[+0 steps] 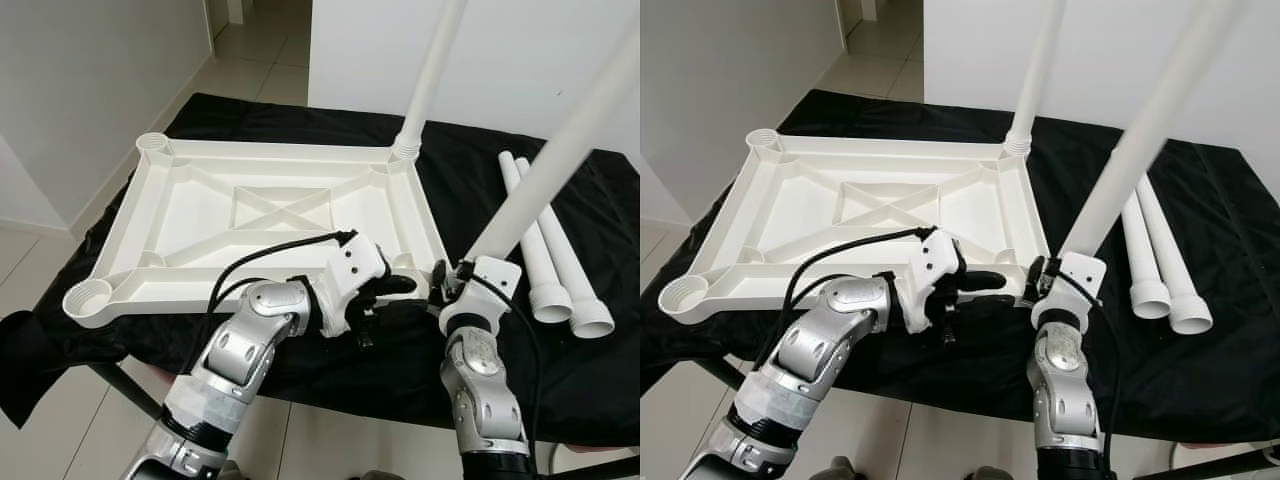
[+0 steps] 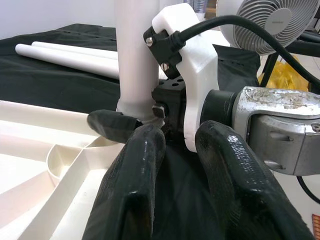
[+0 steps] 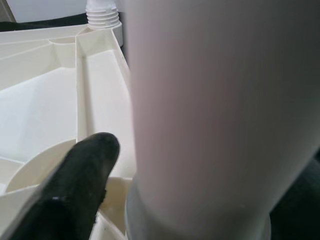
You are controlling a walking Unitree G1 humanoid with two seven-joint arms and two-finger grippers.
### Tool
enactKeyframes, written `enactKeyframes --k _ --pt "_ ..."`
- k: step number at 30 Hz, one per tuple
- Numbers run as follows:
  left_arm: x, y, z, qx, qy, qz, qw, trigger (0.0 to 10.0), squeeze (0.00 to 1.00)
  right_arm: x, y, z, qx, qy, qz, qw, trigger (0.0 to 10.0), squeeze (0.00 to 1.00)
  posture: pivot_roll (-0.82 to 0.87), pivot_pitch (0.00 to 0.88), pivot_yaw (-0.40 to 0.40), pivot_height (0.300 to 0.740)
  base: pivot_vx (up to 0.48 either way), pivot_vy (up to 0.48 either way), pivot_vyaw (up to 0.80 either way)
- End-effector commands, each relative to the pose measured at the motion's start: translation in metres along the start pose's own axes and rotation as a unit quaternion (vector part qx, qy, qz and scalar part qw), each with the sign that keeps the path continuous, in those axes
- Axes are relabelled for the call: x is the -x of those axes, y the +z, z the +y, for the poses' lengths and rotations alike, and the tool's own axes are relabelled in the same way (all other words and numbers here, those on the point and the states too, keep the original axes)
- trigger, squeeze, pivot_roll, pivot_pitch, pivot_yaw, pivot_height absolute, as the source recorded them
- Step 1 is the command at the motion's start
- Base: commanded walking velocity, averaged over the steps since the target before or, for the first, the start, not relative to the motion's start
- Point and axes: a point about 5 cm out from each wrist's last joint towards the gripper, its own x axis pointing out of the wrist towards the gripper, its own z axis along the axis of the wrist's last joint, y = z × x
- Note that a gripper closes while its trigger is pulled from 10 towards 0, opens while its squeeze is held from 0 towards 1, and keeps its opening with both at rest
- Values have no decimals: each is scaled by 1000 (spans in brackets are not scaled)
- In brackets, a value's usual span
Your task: Building children table
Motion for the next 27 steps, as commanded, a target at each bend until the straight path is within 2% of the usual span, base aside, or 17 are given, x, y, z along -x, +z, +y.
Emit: enactKeyframes --k 1,4,5,7,8,12,15,19,21,27 --pt "0 -2 4 -2 50 5 999 10000 0 -2 1 -1 -2 12 -4 1000 10000 1000 21 0 -28 740 0 0 0" --pt "-1 -2 5 -3 51 5 999 10000 0 -3 3 -4 2 32 -11 999 10000 1000 22 0 -27 740 0 0 0" --pt "-1 -1 5 -3 54 3 999 10000 0 -5 5 -8 18 78 -24 997 10000 51 22 0 -27 740 0 0 0" --pt "-1 -1 5 -3 54 3 999 10000 0 -5 5 -8 18 78 -24 997 10000 51 22 0 -27 740 0 0 0" --pt "-2 -1 6 -4 56 2 998 10000 0 -6 6 -13 31 92 -27 995 10000 0 22 0 -24 740 0 0 0" --pt "-2 0 6 -4 57 2 998 10000 0 -8 9 -19 42 121 -34 991 10000 0 23 0 -24 740 0 0 0" --pt "-2 0 6 -6 56 2 998 10000 0 -11 12 -26 59 171 -42 983 10000 0 24 0 -22 740 0 0 0" --pt "-4 0 4 -7 53 4 999 10000 0 -13 14 -29 64 199 -43 977 10000 0 23 0 -22 740 0 0 0" --pt "-6 -5 1 -11 47 14 999 10000 0 -15 15 -34 80 234 -46 968 10000 0 23 0 -19 740 0 0 0" --pt "-8 -13 -1 -10 49 36 998 10000 0 -20 17 -38 100 281 -41 954 10000 0 21 0 -16 740 0 0 0"
